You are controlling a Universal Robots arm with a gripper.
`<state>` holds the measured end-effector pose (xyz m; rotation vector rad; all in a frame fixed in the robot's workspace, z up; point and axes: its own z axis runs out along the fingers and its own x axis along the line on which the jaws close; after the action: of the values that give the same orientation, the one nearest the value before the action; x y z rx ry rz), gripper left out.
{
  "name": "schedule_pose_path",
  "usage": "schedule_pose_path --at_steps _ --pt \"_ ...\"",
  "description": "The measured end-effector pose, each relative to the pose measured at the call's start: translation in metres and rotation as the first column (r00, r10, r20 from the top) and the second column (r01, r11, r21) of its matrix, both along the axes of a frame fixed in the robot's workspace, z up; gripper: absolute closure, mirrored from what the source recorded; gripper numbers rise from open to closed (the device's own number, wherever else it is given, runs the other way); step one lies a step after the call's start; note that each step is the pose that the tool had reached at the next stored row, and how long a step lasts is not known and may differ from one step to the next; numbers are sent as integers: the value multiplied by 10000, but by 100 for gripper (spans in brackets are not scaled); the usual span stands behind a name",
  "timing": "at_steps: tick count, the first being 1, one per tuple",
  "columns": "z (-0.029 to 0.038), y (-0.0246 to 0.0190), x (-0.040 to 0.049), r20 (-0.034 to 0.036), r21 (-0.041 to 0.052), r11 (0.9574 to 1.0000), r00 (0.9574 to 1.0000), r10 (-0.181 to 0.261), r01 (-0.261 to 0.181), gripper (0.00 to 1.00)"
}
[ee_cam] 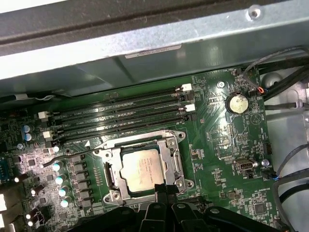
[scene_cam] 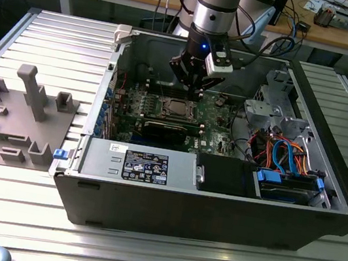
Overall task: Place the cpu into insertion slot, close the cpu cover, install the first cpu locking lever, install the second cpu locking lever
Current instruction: 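Install the first cpu locking lever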
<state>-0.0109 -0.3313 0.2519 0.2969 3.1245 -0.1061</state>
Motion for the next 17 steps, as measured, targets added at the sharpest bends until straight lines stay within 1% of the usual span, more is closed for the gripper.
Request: schedule_pose_path --at_steps 17 --pt "0 0 0 0 -1 9999 9999 129 -129 89"
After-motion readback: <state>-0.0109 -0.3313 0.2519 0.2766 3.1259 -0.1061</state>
